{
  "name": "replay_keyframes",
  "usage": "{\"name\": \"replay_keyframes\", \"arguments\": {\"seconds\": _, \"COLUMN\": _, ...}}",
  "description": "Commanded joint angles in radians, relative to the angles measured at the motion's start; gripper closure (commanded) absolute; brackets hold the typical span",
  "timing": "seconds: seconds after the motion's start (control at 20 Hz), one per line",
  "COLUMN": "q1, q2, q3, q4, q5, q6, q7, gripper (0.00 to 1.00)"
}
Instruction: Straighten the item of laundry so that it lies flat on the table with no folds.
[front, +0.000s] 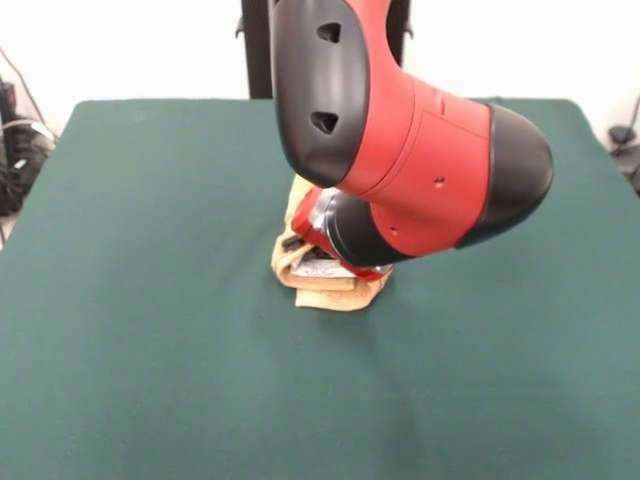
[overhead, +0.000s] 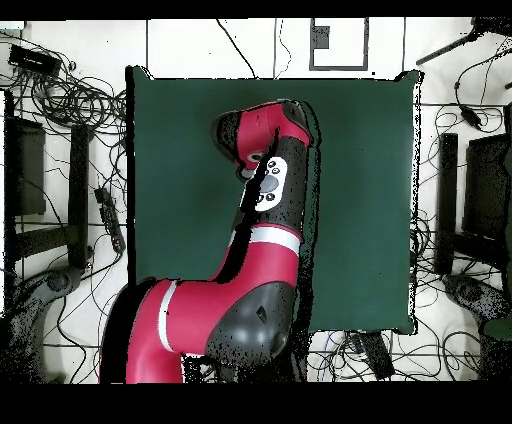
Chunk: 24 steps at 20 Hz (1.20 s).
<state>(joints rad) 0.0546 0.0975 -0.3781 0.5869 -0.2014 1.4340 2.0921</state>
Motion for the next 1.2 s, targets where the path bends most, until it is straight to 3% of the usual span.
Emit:
{"name": "replay_keyframes", "arguments": {"seconds": 0.05, "q1": 0.03, "q2": 0.022, "q3": 0.071, "q4": 0.127, "q5": 0.048, "q6": -0.004, "q7": 0.232, "gripper": 1.0}}
{"name": "replay_keyframes", "arguments": {"seconds": 0.6, "q1": 0.043, "q2": -0.097, "q3": 0.088, "q4": 0.223, "q5": 0.174, "q6": 0.06, "q7": 0.316, "gripper": 1.0}}
{"name": "replay_keyframes", "arguments": {"seconds": 0.9, "q1": 0.083, "q2": -0.097, "q3": 0.033, "q4": 0.146, "q5": 0.228, "q6": 0.237, "q7": 0.425, "gripper": 1.0}}
{"name": "replay_keyframes", "arguments": {"seconds": 1.2, "q1": 0.106, "q2": -0.143, "q3": 0.05, "q4": 0.19, "q5": 0.272, "q6": 0.242, "q7": 0.464, "gripper": 1.0}}
